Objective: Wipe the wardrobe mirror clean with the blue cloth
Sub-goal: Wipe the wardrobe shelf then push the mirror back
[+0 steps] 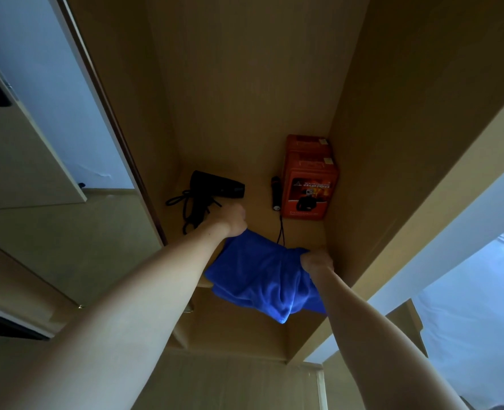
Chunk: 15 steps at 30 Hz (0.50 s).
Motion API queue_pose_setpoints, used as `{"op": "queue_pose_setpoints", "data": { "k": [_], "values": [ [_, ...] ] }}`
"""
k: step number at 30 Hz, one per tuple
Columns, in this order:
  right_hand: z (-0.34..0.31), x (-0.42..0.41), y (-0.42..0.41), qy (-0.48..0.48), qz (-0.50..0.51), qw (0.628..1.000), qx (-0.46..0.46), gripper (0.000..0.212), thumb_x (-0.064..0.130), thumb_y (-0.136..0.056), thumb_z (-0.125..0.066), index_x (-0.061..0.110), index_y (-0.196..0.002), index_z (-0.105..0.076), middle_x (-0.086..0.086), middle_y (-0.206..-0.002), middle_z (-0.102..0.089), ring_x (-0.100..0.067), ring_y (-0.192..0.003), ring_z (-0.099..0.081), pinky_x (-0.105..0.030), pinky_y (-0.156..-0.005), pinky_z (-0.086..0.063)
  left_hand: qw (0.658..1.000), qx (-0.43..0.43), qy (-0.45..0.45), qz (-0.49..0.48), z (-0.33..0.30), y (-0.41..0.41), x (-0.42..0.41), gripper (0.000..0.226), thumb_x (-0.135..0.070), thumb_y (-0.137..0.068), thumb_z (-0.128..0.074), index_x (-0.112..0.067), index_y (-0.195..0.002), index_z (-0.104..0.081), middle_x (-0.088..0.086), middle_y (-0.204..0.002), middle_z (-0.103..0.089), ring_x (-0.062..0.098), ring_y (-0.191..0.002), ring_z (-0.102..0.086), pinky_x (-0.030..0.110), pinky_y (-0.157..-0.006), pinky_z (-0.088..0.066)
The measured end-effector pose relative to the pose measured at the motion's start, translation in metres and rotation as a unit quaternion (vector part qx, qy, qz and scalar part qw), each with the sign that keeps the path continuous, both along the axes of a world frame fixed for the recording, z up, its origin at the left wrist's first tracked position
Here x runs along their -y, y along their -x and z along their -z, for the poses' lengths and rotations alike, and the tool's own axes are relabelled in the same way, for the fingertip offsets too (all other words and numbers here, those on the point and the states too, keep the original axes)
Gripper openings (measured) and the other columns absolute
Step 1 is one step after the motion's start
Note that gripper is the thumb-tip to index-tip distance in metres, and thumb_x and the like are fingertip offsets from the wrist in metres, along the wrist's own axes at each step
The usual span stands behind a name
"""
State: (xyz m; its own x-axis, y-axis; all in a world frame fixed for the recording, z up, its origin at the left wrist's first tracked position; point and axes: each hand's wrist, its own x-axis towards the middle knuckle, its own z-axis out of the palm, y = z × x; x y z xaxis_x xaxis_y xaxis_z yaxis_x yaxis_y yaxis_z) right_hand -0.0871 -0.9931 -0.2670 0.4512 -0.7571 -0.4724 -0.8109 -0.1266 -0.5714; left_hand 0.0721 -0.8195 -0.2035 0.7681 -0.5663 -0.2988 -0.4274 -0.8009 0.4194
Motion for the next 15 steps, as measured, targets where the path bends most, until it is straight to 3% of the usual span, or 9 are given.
{"op": "queue_pose_setpoints", "data": {
  "k": [2,4,6,8,10,12,15],
  "values": [
    [-0.004,0.004,-0.004,0.016,0.018,0.998,0.053,0.012,0.009,-0.091,-0.051,0.004,-0.100,-0.057,-0.010,-0.087,-0.061,-0.026,-0.072,-0.056,-0.033,-0.066,-0.047,1.000,-0.004,0.002,0.003,-0.001,0.000,0.001,0.023,-0.006,-0.084,-0.042,-0.007,-0.085,-0.065,0.009,-0.086,-0.063,0.028,-0.081,-0.061,0.037,-0.065,-0.047],
    [-0.010,0.006,-0.007,0.007,0.088,0.987,0.134,0.017,0.009,-0.094,-0.049,0.000,-0.106,-0.058,-0.018,-0.106,-0.064,-0.033,-0.087,-0.058,-0.036,-0.075,-0.045,1.000,-0.005,0.005,-0.003,-0.002,0.001,0.001,0.023,-0.007,-0.086,-0.043,-0.006,-0.089,-0.066,0.008,-0.089,-0.064,0.027,-0.082,-0.062,0.038,-0.068,-0.050],
    [-0.013,0.006,-0.011,-0.043,0.116,0.980,0.153,0.025,0.016,-0.096,-0.052,0.001,-0.115,-0.057,-0.019,-0.119,-0.063,-0.036,-0.102,-0.060,-0.038,-0.083,-0.045,1.000,-0.006,0.006,-0.009,-0.003,0.001,0.002,0.027,-0.007,-0.088,-0.044,-0.005,-0.097,-0.068,0.011,-0.096,-0.067,0.028,-0.087,-0.064,0.039,-0.072,-0.053],
    [-0.021,-0.001,-0.010,-0.115,0.012,0.990,0.084,0.022,0.029,-0.090,-0.066,0.009,-0.100,-0.061,-0.014,-0.111,-0.066,-0.027,-0.090,-0.062,-0.038,-0.085,-0.049,1.000,-0.006,0.004,-0.006,-0.004,0.003,0.002,0.030,-0.007,-0.088,-0.044,-0.003,-0.102,-0.069,0.012,-0.097,-0.067,0.027,-0.085,-0.063,0.037,-0.070,-0.049],
    [-0.028,0.000,-0.009,-0.148,-0.082,0.985,0.030,0.034,0.030,-0.079,-0.080,0.011,-0.093,-0.056,-0.007,-0.099,-0.063,-0.022,-0.085,-0.058,-0.039,-0.083,-0.048,1.000,-0.005,0.003,-0.005,-0.004,0.002,0.001,0.030,-0.008,-0.087,-0.044,-0.003,-0.102,-0.069,0.012,-0.094,-0.066,0.025,-0.081,-0.060,0.035,-0.067,-0.046],
    [-0.026,0.010,-0.012,-0.066,-0.123,0.990,0.026,0.040,0.023,-0.075,-0.084,0.011,-0.102,-0.056,-0.007,-0.100,-0.059,-0.026,-0.091,-0.058,-0.038,-0.082,-0.049,1.000,-0.002,0.001,-0.005,-0.004,0.001,-0.001,0.030,-0.008,-0.087,-0.044,-0.004,-0.100,-0.070,0.013,-0.096,-0.067,0.025,-0.080,-0.059,0.035,-0.066,-0.046],
    [-0.030,0.014,-0.018,0.024,-0.118,0.990,0.073,0.021,0.014,-0.081,-0.076,0.012,-0.095,-0.060,-0.012,-0.099,-0.066,-0.030,-0.090,-0.063,-0.038,-0.078,-0.053,1.000,0.001,-0.003,-0.005,-0.005,0.002,-0.006,0.026,-0.006,-0.086,-0.043,-0.006,-0.093,-0.068,0.011,-0.091,-0.064,0.026,-0.079,-0.060,0.035,-0.065,-0.045]
  ]
}}
